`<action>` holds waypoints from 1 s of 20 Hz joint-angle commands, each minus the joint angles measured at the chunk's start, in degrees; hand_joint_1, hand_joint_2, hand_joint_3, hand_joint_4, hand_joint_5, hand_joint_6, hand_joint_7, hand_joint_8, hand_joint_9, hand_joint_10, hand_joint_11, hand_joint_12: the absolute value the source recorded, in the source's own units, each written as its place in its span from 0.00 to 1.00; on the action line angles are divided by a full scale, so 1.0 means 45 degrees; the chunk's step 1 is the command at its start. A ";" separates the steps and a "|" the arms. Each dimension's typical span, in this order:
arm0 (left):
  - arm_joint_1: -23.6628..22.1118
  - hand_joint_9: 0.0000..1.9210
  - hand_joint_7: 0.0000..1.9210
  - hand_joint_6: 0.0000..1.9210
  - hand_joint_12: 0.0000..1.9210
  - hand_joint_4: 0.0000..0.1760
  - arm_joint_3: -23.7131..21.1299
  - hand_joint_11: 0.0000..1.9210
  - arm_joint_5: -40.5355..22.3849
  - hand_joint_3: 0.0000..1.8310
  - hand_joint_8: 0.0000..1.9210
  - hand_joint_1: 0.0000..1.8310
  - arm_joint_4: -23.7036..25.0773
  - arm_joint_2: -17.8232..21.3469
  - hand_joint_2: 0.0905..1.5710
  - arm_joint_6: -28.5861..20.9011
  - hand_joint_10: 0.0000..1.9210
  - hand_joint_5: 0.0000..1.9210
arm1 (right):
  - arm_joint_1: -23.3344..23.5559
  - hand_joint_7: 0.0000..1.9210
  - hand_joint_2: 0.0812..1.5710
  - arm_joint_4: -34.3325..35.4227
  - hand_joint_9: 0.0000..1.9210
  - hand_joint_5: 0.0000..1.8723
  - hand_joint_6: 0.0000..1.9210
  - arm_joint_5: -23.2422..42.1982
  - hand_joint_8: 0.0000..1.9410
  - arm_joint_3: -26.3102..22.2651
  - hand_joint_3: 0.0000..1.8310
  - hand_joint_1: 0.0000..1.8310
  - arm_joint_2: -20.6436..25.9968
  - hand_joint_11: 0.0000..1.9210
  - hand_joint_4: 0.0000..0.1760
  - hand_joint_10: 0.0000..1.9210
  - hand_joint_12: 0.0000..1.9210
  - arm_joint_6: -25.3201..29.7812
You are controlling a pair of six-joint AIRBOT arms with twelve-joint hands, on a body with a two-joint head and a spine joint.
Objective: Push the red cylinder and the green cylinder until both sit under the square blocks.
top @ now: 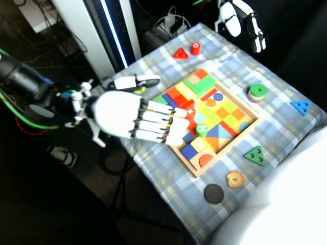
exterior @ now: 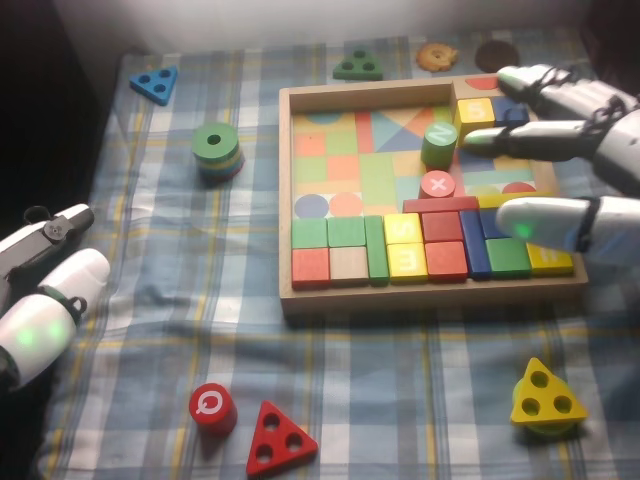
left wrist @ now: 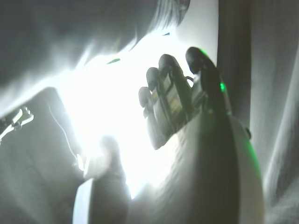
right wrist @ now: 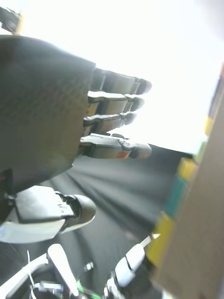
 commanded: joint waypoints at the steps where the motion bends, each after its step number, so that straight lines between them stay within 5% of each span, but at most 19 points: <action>1: -0.0025 0.23 0.28 0.00 0.30 0.42 0.0085 0.00 -0.1470 0.00 0.00 0.19 0.0456 -0.0050 0.83 -0.0123 0.00 0.28 | 0.0247 0.00 0.64 0.0082 0.00 0.25 0.00 0.1275 0.00 0.0121 0.00 0.00 -0.0037 0.00 0.17 0.00 0.00 0.0114; 5: -0.0020 0.24 0.28 0.00 0.33 0.35 0.0083 0.00 -0.1479 0.00 0.00 0.17 0.0456 -0.0052 0.83 -0.0124 0.00 0.28 | 0.0608 0.00 0.64 -0.0309 0.00 0.25 0.00 0.0505 0.00 0.0559 0.00 0.00 -0.0537 0.00 0.24 0.00 0.00 0.0114; 6: -0.0020 0.24 0.28 0.00 0.33 0.33 0.0083 0.00 -0.1478 0.00 0.00 0.15 0.0456 -0.0052 0.84 -0.0125 0.00 0.28 | 0.0664 0.00 0.62 -0.0388 0.00 0.25 0.00 0.0371 0.00 0.0635 0.00 0.00 -0.0645 0.00 0.42 0.00 0.00 0.0114; 8: -0.0017 0.24 0.29 0.00 0.35 0.36 0.0082 0.00 -0.1483 0.00 0.00 0.16 0.0458 -0.0052 0.84 -0.0139 0.00 0.29 | 0.0767 0.00 0.59 -0.0567 0.00 0.25 0.00 0.0052 0.00 0.0795 0.00 0.00 -0.0845 0.00 0.56 0.00 0.00 0.0114; 11: -0.0017 0.24 0.29 0.00 0.35 0.29 0.0083 0.00 -0.1483 0.00 0.00 0.18 0.0463 -0.0052 0.84 -0.0172 0.00 0.29 | 0.0823 0.00 0.59 -0.0687 0.00 0.25 0.00 -0.0165 0.00 0.0904 0.00 0.00 -0.1006 0.00 0.36 0.00 0.00 0.0114; 13: -0.0011 0.24 0.29 0.00 0.34 0.24 0.0080 0.00 -0.1483 0.00 0.00 0.18 0.0463 -0.0052 0.84 -0.0188 0.01 0.29 | 0.0866 0.00 0.60 -0.0791 0.00 0.25 0.00 -0.0267 0.00 0.0933 0.00 0.00 -0.1076 0.00 0.37 0.00 0.00 0.0115; 15: -0.0011 0.25 0.29 0.00 0.36 0.17 0.0084 0.00 -0.1482 0.00 0.00 0.20 0.0465 -0.0052 0.84 -0.0193 0.01 0.28 | 0.0877 0.00 0.61 -0.0924 0.00 0.25 0.00 -0.0432 0.00 0.0946 0.00 0.00 -0.1113 0.00 0.21 0.00 0.00 0.0116; 18: -0.0011 0.24 0.29 0.00 0.31 0.20 0.0085 0.00 -0.1479 0.00 0.00 0.21 0.0476 -0.0053 0.84 -0.0197 0.00 0.28 | 0.0881 0.00 0.60 -0.1194 0.00 0.25 0.00 -0.0618 0.00 0.0963 0.00 0.00 -0.1179 0.00 0.33 0.00 0.00 0.0311; 20: -0.0011 0.24 0.29 0.00 0.33 0.15 0.0083 0.00 -0.1479 0.00 0.00 0.21 0.0475 -0.0053 0.84 -0.0202 0.00 0.29 | 0.0881 0.00 0.60 -0.1335 0.00 0.24 0.00 -0.0708 0.00 0.0965 0.00 0.00 -0.1208 0.00 0.50 0.00 0.00 0.0376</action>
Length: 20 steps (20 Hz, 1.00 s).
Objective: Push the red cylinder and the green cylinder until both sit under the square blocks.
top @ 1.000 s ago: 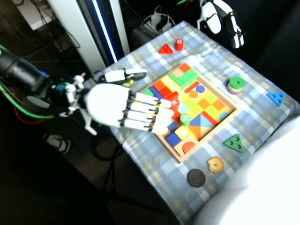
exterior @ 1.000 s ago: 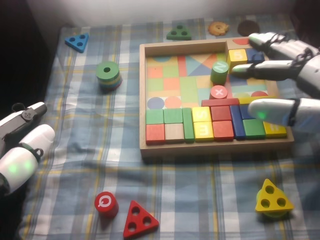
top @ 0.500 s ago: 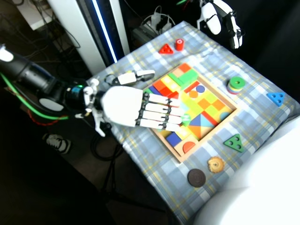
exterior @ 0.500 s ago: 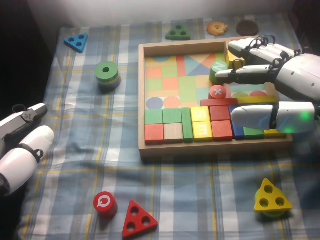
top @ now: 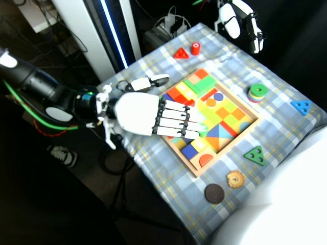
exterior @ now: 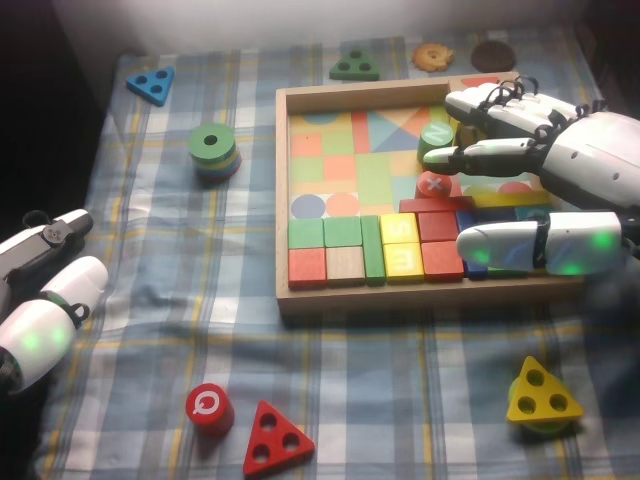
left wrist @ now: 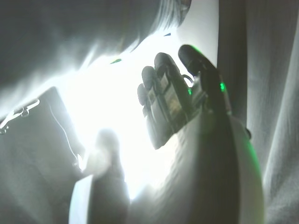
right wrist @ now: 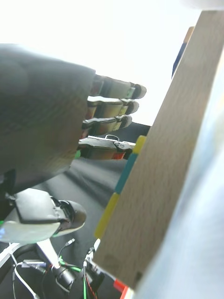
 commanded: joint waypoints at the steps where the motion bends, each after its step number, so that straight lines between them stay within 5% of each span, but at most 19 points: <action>1: -0.0035 0.24 0.29 0.00 0.33 0.17 0.0083 0.00 -0.1474 0.00 0.00 0.22 0.0480 -0.0053 0.84 -0.0153 0.00 0.29 | 0.0056 0.00 0.60 0.0090 0.00 0.24 0.00 0.0655 0.00 0.0013 0.00 0.00 -0.0333 0.00 0.53 0.00 0.00 0.0387; 3: -0.0035 0.23 0.28 0.00 0.29 0.20 0.0085 0.00 -0.1473 0.00 0.00 0.20 0.0480 -0.0053 0.84 -0.0153 0.00 0.28 | 0.0054 0.00 0.61 -0.0080 0.00 0.24 0.00 0.0413 0.00 0.0020 0.00 0.00 -0.0346 0.00 0.43 0.00 0.00 0.0390; 5: -0.0035 0.23 0.28 0.00 0.25 0.15 0.0084 0.00 -0.1469 0.00 0.00 0.20 0.0480 -0.0056 0.84 -0.0153 0.00 0.28 | 0.0053 0.00 0.60 -0.0161 0.00 0.24 0.00 0.0203 0.00 0.0051 0.00 0.00 -0.0351 0.00 0.44 0.00 0.00 0.0390; 9: -0.0032 0.22 0.28 0.00 0.27 0.20 0.0079 0.00 -0.1467 0.00 0.00 0.20 0.0481 -0.0059 0.84 -0.0177 0.00 0.28 | 0.0049 0.00 0.58 -0.0231 0.00 0.24 0.00 -0.0245 0.00 0.0118 0.00 0.00 -0.0351 0.00 0.62 0.00 0.00 0.0186; 10: -0.0020 0.21 0.27 0.00 0.22 0.24 0.0077 0.00 -0.1468 0.00 0.00 0.19 0.0478 -0.0060 0.85 -0.0184 0.00 0.28 | 0.0049 0.00 0.58 -0.0231 0.00 0.25 0.00 -0.0360 0.00 0.0117 0.00 0.00 -0.0351 0.00 0.50 0.00 0.00 0.0034; 13: -0.0006 0.21 0.26 0.00 0.19 0.23 0.0077 0.00 -0.1470 0.00 0.00 0.17 0.0477 -0.0060 0.85 -0.0202 0.00 0.28 | 0.0050 0.00 0.57 -0.0243 0.00 0.26 0.00 -0.0537 0.00 0.0084 0.00 0.00 -0.0328 0.00 0.43 0.00 0.00 -0.0076; 16: 0.0017 0.21 0.27 0.00 0.22 0.15 0.0071 0.00 -0.1476 0.00 0.00 0.19 0.0475 -0.0060 0.85 -0.0224 0.00 0.28 | 0.0050 0.00 0.56 -0.0168 0.00 0.25 0.00 -0.0651 0.00 -0.0173 0.00 0.00 -0.0166 0.00 0.49 0.00 0.00 -0.0600; 18: 0.0036 0.21 0.27 0.00 0.21 0.24 0.0069 0.00 -0.1482 0.00 0.00 0.17 0.0471 -0.0060 0.85 -0.0241 0.00 0.27 | 0.0050 0.00 0.56 0.0047 0.00 0.25 0.00 -0.0734 0.00 -0.0499 0.00 0.00 0.0152 0.00 0.45 0.00 0.00 -0.1300; 20: 0.0041 0.22 0.27 0.00 0.23 0.18 0.0069 0.00 -0.1483 0.00 0.00 0.18 0.0469 -0.0056 0.85 -0.0263 0.00 0.28 | 0.0050 0.00 0.55 0.0225 0.00 0.24 0.00 -0.0747 0.00 -0.0838 0.00 0.00 0.0461 0.00 0.56 0.00 0.00 -0.1753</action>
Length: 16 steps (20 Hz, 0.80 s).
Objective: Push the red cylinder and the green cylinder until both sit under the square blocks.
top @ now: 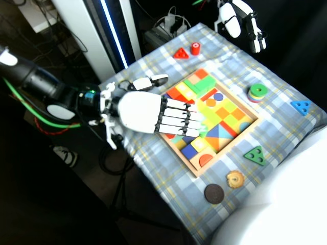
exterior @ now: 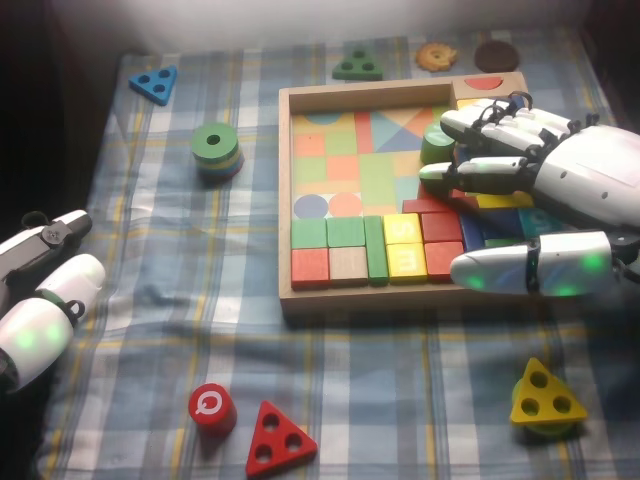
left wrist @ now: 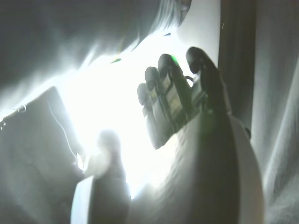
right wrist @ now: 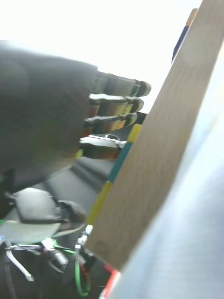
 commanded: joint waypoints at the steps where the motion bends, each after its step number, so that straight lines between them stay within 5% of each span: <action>1: -0.0006 0.22 0.28 0.00 0.25 0.20 0.0069 0.00 -0.1482 0.00 0.00 0.19 0.0464 -0.0056 0.85 -0.0136 0.00 0.28 | 0.0016 0.00 0.55 0.0073 0.00 0.24 0.00 0.0472 0.00 -0.0050 0.00 0.00 0.0063 0.00 0.51 0.00 0.00 -0.0102; 3: 0.0017 0.22 0.28 0.00 0.26 0.19 0.0069 0.00 -0.1485 0.00 0.00 0.20 0.0457 -0.0056 0.85 -0.0179 0.00 0.28 | -0.0024 0.00 0.56 0.0182 0.00 0.24 0.00 0.0474 0.00 -0.0167 0.00 0.00 0.0354 0.00 0.58 0.00 0.00 -0.0102; 4: 0.0027 0.22 0.27 0.00 0.23 0.19 0.0068 0.00 -0.1491 0.00 0.00 0.19 0.0457 -0.0057 0.85 -0.0193 0.00 0.28 | -0.0060 0.00 0.55 0.0234 0.00 0.24 0.00 0.0475 0.00 -0.0193 0.00 0.00 0.0400 0.00 0.54 0.00 0.00 -0.0102; 5: 0.0050 0.22 0.27 0.00 0.24 0.18 0.0065 0.00 -0.1508 0.00 0.00 0.20 0.0454 -0.0057 0.85 -0.0239 0.00 0.28 | -0.0173 0.00 0.57 0.0302 0.00 0.25 0.00 0.0475 0.00 -0.0228 0.00 0.00 0.0519 0.00 0.33 0.00 0.00 -0.0102; 8: 0.0055 0.21 0.27 0.00 0.23 0.14 0.0069 0.00 -0.1511 0.00 0.00 0.19 0.0454 -0.0056 0.85 -0.0273 0.00 0.29 | -0.0330 0.00 0.57 0.0359 0.00 0.25 0.00 0.0474 0.00 -0.0291 0.00 0.00 0.0711 0.00 0.27 0.00 0.00 -0.0102; 11: 0.0058 0.21 0.27 0.00 0.21 0.14 0.0073 0.00 -0.1497 0.00 0.00 0.18 0.0453 -0.0047 0.85 -0.0277 0.00 0.28 | -0.0539 0.00 0.57 0.0461 0.00 0.25 0.00 0.0472 0.00 -0.0445 0.00 0.00 0.1025 0.00 0.42 0.00 0.00 -0.0103; 13: 0.0068 0.21 0.27 0.00 0.24 0.08 0.0075 0.00 -0.1450 0.00 0.00 0.20 0.0452 -0.0047 0.85 -0.0277 0.00 0.29 | -0.0695 0.00 0.56 0.0597 0.00 0.25 0.00 0.0472 0.00 -0.0540 0.00 0.00 0.1259 0.00 0.39 0.00 0.00 -0.0118; 16: 0.0073 0.21 0.28 0.00 0.24 0.17 0.0080 0.00 -0.1441 0.00 0.00 0.19 0.0453 -0.0046 0.85 -0.0277 0.00 0.29 | -0.0933 0.00 0.56 0.1049 0.00 0.25 0.00 0.0476 0.00 -0.0777 0.00 0.00 0.1645 0.00 0.50 0.00 0.00 -0.0535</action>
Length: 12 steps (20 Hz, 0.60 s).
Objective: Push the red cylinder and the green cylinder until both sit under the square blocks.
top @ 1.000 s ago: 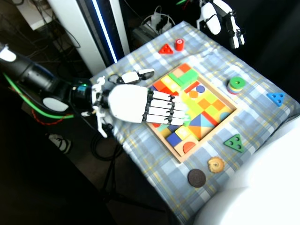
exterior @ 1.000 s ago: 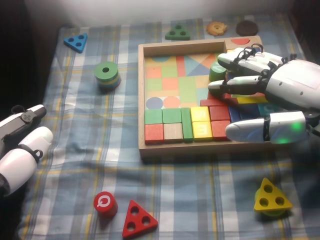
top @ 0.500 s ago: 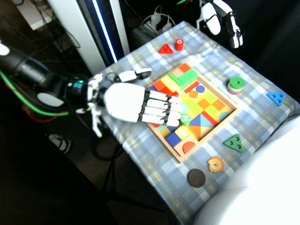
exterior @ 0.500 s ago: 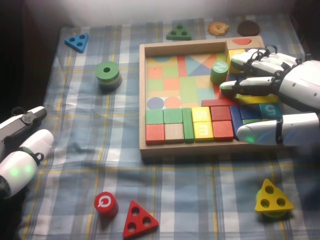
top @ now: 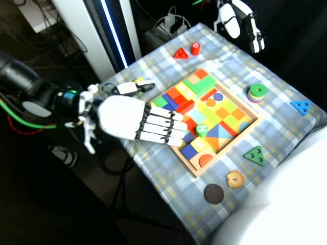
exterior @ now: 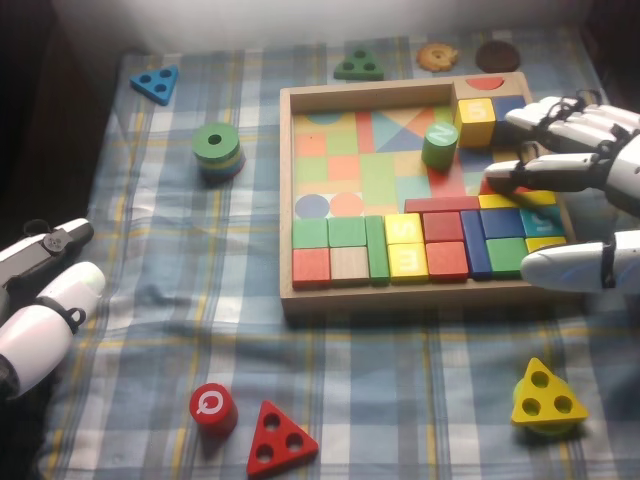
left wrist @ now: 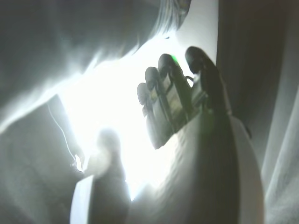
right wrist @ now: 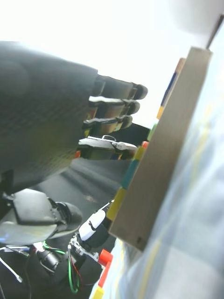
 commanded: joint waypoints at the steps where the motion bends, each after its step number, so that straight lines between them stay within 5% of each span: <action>1: -0.0058 0.21 0.28 0.00 0.22 0.14 0.0082 0.00 -0.1440 0.00 0.00 0.19 0.0463 0.0017 0.85 -0.0136 0.00 0.29 | -0.0015 0.00 0.56 0.0222 0.00 0.25 0.00 0.0585 0.00 -0.0014 0.00 0.00 0.0046 0.00 0.52 0.00 0.00 -0.0188; 6: -0.0039 0.20 0.27 0.00 0.18 0.17 0.0083 0.00 -0.1437 0.00 0.00 0.21 0.0463 0.0020 0.85 -0.0136 0.00 0.28 | -0.0263 0.00 0.55 0.0505 0.00 0.25 0.00 0.0597 0.00 -0.0052 0.00 0.00 0.0173 0.00 0.69 0.00 0.00 -0.0188; 7: -0.0038 0.21 0.27 0.00 0.18 0.09 0.0084 0.00 -0.1437 0.00 0.00 0.20 0.0463 0.0021 0.85 -0.0136 0.00 0.29 | -0.0352 0.00 0.55 0.0613 0.00 0.25 0.00 0.0631 0.00 -0.0077 0.00 0.00 0.0232 0.00 0.65 0.00 0.00 -0.0190; 9: -0.0035 0.21 0.27 0.00 0.18 0.10 0.0084 0.00 -0.1430 0.00 0.00 0.20 0.0463 0.0022 0.85 -0.0136 0.00 0.29 | -0.0529 0.01 0.55 0.0818 0.00 0.25 0.00 0.0737 0.00 -0.0141 0.00 0.00 0.0370 0.00 0.62 0.00 0.00 -0.0195; 11: -0.0028 0.21 0.26 0.00 0.20 0.10 0.0084 0.00 -0.1417 0.00 0.00 0.22 0.0463 0.0022 0.86 -0.0136 0.00 0.28 | -0.0709 0.00 0.55 0.1087 0.00 0.24 0.00 0.0858 0.00 -0.0212 0.00 0.00 0.0532 0.00 0.69 0.00 0.00 -0.0272; 12: -0.0026 0.21 0.27 0.00 0.22 0.03 0.0087 0.00 -0.1402 0.00 0.00 0.23 0.0463 0.0022 0.85 -0.0136 0.00 0.29 | -0.0787 0.00 0.55 0.1206 0.00 0.24 0.00 0.0941 0.00 -0.0253 0.00 0.00 0.0603 0.00 0.65 0.00 0.00 -0.0309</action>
